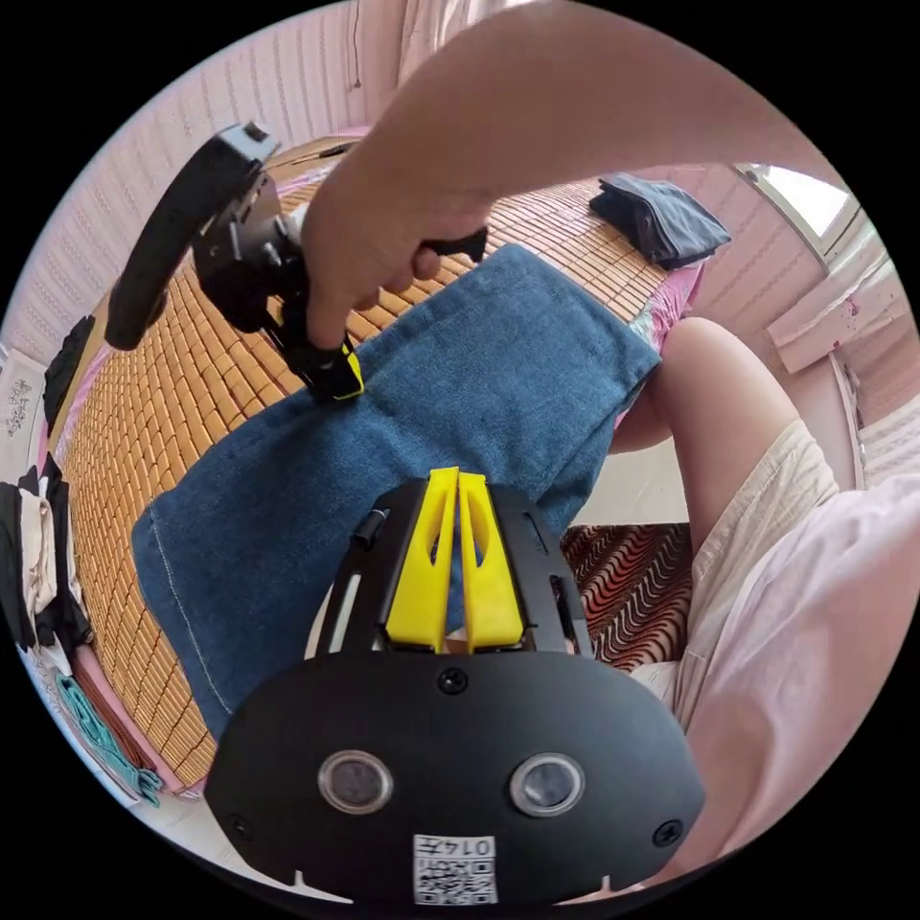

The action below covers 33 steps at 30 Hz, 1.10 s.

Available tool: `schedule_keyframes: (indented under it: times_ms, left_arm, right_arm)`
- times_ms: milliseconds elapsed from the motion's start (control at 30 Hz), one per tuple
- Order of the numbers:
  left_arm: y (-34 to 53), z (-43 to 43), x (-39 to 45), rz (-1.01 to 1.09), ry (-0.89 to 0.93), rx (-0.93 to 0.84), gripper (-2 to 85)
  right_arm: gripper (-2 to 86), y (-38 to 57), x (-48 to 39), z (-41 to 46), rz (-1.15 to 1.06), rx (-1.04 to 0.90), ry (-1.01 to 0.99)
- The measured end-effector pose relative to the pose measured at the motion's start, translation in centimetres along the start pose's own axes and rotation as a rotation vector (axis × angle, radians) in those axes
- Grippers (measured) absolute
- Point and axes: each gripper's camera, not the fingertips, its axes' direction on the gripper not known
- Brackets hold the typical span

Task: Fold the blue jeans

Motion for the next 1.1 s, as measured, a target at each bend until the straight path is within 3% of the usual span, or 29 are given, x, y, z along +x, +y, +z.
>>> schedule_keyframes:
  times_ms: [100,333,467,667,800,900,967,1100]
  left_arm:
    - [-2.7,2.7,-0.8,0.056,-0.068,-0.102,-1.0]
    - [-4.4,5.1,-0.5,0.173,0.019,-0.226,-1.0]
    - [-3.3,4.3,3.8,0.365,0.050,-0.310,-1.0]
    - [-2.9,5.8,5.1,0.357,0.014,-0.330,-1.0]
    - [-1.0,4.7,5.4,0.303,-0.007,-0.239,-0.9]
    - [1.7,2.5,6.8,0.236,-0.023,-0.104,-0.9]
    - [3.2,1.5,7.7,0.212,-0.002,-0.033,-0.7]
    - [4.3,1.1,9.9,0.158,0.043,0.094,1.8]
  right_arm:
    - [-1.0,0.5,1.2,0.0,-0.010,-0.010,-0.044]
    - [-1.0,3.2,2.9,-0.1,-0.032,-0.001,-0.063]
    - [-1.0,5.6,4.4,0.0,-0.025,0.008,-0.101]
    - [-1.0,9.7,5.7,0.0,-0.020,0.010,-0.079]
    - [-0.9,13.7,7.3,0.0,0.027,0.070,-0.109]
    - [-0.8,20.3,8.8,-0.2,0.072,0.261,-0.140]
    - [-0.6,28.7,10.9,-0.6,0.177,0.450,-0.274]
    - [2.6,44.4,13.8,1.5,0.542,0.593,-0.299]
